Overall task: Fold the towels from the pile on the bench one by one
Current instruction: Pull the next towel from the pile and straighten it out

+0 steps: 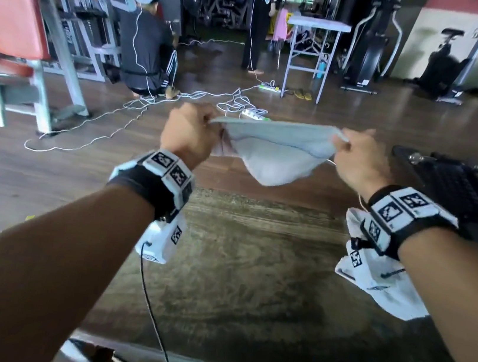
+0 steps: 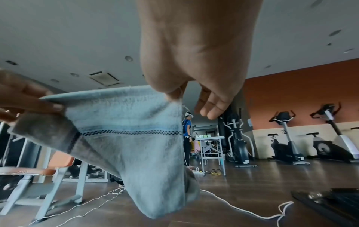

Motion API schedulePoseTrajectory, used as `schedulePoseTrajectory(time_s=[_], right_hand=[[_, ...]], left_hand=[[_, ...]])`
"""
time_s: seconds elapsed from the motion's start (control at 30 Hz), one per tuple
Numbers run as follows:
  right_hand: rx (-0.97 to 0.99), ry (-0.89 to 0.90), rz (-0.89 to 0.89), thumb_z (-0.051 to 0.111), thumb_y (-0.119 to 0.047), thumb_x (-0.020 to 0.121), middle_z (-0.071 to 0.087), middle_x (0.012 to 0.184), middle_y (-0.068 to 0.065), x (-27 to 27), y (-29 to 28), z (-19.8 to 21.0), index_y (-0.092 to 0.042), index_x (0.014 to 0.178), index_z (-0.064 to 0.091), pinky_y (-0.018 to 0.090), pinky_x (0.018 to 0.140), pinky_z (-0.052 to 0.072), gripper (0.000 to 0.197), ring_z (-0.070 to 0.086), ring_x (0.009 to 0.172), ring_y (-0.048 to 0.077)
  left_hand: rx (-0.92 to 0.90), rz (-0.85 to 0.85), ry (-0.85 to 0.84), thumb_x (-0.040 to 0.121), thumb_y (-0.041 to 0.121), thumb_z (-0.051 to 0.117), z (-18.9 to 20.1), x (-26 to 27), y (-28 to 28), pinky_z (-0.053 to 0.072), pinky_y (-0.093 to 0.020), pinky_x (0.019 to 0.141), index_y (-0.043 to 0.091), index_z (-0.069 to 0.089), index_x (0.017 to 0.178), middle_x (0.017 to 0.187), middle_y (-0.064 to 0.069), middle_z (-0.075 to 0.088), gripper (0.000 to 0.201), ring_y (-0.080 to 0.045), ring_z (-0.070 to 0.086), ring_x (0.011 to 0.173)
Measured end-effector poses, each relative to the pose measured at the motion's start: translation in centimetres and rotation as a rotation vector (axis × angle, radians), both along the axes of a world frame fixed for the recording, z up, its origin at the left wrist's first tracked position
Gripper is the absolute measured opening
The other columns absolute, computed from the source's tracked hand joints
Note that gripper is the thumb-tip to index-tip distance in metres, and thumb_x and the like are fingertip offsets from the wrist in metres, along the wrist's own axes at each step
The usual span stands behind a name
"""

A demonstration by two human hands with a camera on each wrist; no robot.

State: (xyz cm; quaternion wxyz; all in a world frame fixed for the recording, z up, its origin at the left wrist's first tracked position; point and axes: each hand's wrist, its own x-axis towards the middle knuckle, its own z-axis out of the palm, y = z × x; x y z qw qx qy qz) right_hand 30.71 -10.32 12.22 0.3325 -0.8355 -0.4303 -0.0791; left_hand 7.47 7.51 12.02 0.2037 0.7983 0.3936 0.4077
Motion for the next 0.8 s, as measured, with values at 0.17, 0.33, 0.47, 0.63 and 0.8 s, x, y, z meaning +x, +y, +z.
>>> schedulePoseTrajectory(time_s=[0.17,0.33,0.47,0.63,0.8], right_hand=[[0.008,-0.019,0.002,0.046,-0.027,0.1,0.066,0.081,0.011,0.5,-1.5,0.1,-0.014,0.081,0.058,0.043,0.07,0.051,0.025,0.06,0.082,0.035],[-0.031,0.273,0.011,0.051,-0.025,0.102,0.076,0.092,0.008,0.3,-1.9,-0.6,-0.008,0.11,0.069,0.038,0.079,0.056,0.026,0.067,0.081,0.022],[-0.048,0.476,0.072,0.051,-0.027,0.102,0.07,0.118,0.015,0.0,-2.4,-1.4,-0.011,0.112,0.069,0.045,0.089,0.058,0.025,0.071,0.099,0.028],[0.071,0.443,0.105,0.054,-0.033,0.1,0.07,0.103,0.014,-0.2,-2.9,-2.1,-0.004,0.107,0.069,0.053,0.097,0.051,0.033,0.065,0.101,0.032],[-0.125,0.359,0.089,0.056,-0.032,0.099,0.051,0.068,0.002,-1.8,-5.4,-5.2,0.0,0.087,0.066,0.032,0.068,0.037,0.036,0.051,0.074,0.022]], left_hand=[[-0.017,0.066,0.159,0.079,0.041,0.064,0.1,-1.1,0.6,0.055,-0.033,0.079,0.033,0.073,0.093,0.088,-0.006,0.071,0.018,-0.029,0.067,0.085],[-0.204,0.121,0.085,0.081,0.034,0.065,-0.7,-0.9,0.1,0.058,-0.038,0.081,0.028,0.074,0.088,0.088,-0.01,0.072,0.013,-0.031,0.071,0.079],[-0.477,-0.014,-0.102,0.089,0.012,0.063,-0.8,-0.7,0.1,0.061,-0.047,0.073,0.016,0.068,0.073,0.086,-0.012,0.069,0.017,-0.035,0.072,0.065],[-0.144,0.023,-0.109,0.092,0.02,0.058,0.0,-1.0,-0.1,0.041,-0.023,0.065,0.013,0.066,0.087,0.074,-0.003,0.057,0.012,-0.022,0.053,0.07],[-0.082,-0.023,0.106,0.089,0.026,0.064,-3.9,-4.3,-2.2,0.042,-0.028,0.062,0.01,0.068,0.083,0.07,-0.008,0.063,0.017,-0.022,0.055,0.068]])
